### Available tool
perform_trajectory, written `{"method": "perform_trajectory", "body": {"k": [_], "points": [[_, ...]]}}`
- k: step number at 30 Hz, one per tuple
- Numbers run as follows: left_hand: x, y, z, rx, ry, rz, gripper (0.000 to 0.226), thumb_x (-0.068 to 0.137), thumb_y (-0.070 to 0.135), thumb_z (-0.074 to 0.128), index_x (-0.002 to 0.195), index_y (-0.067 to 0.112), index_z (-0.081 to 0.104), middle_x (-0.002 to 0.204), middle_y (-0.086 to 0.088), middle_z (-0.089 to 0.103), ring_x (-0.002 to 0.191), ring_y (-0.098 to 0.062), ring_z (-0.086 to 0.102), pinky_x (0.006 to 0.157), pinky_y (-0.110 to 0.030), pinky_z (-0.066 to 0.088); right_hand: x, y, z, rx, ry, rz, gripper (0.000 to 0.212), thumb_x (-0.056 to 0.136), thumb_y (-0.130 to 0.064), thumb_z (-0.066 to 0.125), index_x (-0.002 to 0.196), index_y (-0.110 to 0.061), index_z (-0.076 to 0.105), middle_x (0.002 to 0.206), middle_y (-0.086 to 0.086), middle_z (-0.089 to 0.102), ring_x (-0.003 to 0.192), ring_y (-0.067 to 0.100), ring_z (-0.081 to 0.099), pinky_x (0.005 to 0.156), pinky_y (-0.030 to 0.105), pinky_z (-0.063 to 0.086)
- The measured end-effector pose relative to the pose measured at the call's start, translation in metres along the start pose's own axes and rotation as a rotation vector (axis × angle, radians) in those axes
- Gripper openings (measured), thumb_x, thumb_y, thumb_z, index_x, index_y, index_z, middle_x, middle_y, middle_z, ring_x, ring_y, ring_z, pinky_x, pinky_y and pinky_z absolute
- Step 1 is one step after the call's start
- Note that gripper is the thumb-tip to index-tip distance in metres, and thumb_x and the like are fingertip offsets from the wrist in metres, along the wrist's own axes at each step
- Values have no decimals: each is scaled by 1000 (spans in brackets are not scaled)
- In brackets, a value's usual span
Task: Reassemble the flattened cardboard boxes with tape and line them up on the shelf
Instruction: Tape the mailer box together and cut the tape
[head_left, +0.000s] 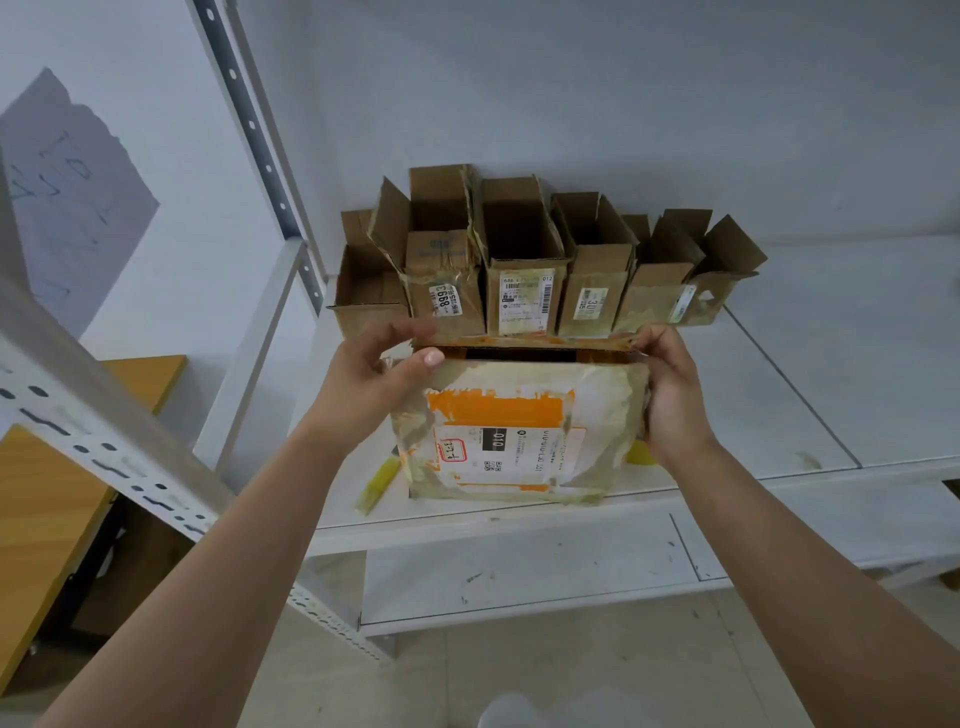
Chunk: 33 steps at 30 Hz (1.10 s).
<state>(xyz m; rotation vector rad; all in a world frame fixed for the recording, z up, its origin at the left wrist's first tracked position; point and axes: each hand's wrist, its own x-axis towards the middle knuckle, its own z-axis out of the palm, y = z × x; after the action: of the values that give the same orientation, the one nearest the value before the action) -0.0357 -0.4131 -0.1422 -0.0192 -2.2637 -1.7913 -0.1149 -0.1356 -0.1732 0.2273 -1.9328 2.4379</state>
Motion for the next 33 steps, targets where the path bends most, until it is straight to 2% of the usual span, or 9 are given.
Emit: {"method": "perform_trajectory", "body": {"k": [5, 9, 11, 14, 17, 21, 25, 28, 33], "points": [[13, -2, 5, 191, 86, -26, 12, 74, 40, 79, 78, 33, 70, 94, 19, 71, 93, 1, 64, 93, -43, 51, 8, -2, -21, -121, 147, 21, 22, 78, -9, 41, 79, -20, 60, 94, 1, 64, 102, 25, 59, 90, 37, 43], [19, -9, 7, 318, 93, -71, 14, 75, 35, 81, 74, 32, 67, 116, 12, 63, 111, -6, 56, 95, -35, 45, 8, 9, -51, -484, 212, 62, 27, 88, 5, 47, 86, -20, 59, 97, 1, 63, 102, 27, 61, 87, 32, 48], [21, -10, 7, 341, 52, -123, 15, 77, 37, 80, 77, 29, 67, 115, 14, 62, 112, -9, 55, 98, -34, 44, 7, 18, -64, -749, 114, 186, 14, 89, -9, 58, 96, -21, 59, 105, 4, 64, 106, 28, 60, 91, 36, 48], [21, -8, 8, 277, -21, -173, 15, 80, 34, 78, 78, 26, 65, 107, 14, 64, 109, -19, 60, 99, -44, 50, -1, 27, -70, -1253, -188, 315, 37, 79, -41, 64, 113, -29, 59, 113, 4, 61, 113, 29, 51, 93, 36, 40], [18, -3, 9, 169, -48, -223, 13, 81, 32, 76, 79, 30, 64, 111, -3, 67, 105, -34, 64, 90, -52, 55, -8, 37, -67, -1628, -384, 187, 41, 85, -39, 60, 125, -32, 57, 127, 4, 57, 128, 28, 37, 102, 37, 29], [13, 5, 11, 72, -56, -231, 17, 75, 35, 74, 88, 31, 64, 114, -7, 65, 103, -41, 65, 86, -58, 55, -8, 39, -70, -1844, -303, 109, 29, 94, -36, 48, 117, -32, 64, 117, 3, 63, 121, 22, 46, 98, 33, 31], [11, 8, 13, 2, -28, -239, 25, 66, 35, 75, 88, 28, 68, 112, -13, 68, 101, -41, 66, 86, -54, 56, 0, 10, -82, -1708, -81, 102, 27, 94, -28, 51, 117, -27, 65, 108, 8, 68, 107, 27, 59, 95, 34, 34], [15, 11, 21, -22, -1, -242, 26, 64, 36, 77, 87, 27, 70, 113, -17, 68, 101, -39, 67, 86, -53, 56, 13, -27, -85, -1220, 6, -21, 23, 92, -17, 62, 115, -15, 67, 104, 9, 67, 100, 26, 61, 88, 32, 41], [26, 14, 48, 20, -40, -194, 10, 78, 27, 77, 79, 36, 72, 110, -10, 68, 105, -38, 64, 91, -57, 53, 14, -98, -53, -537, -150, -150, 10, 90, -14, 63, 91, -23, 68, 81, -10, 68, 78, 5, 60, 72, 17, 46]]}}
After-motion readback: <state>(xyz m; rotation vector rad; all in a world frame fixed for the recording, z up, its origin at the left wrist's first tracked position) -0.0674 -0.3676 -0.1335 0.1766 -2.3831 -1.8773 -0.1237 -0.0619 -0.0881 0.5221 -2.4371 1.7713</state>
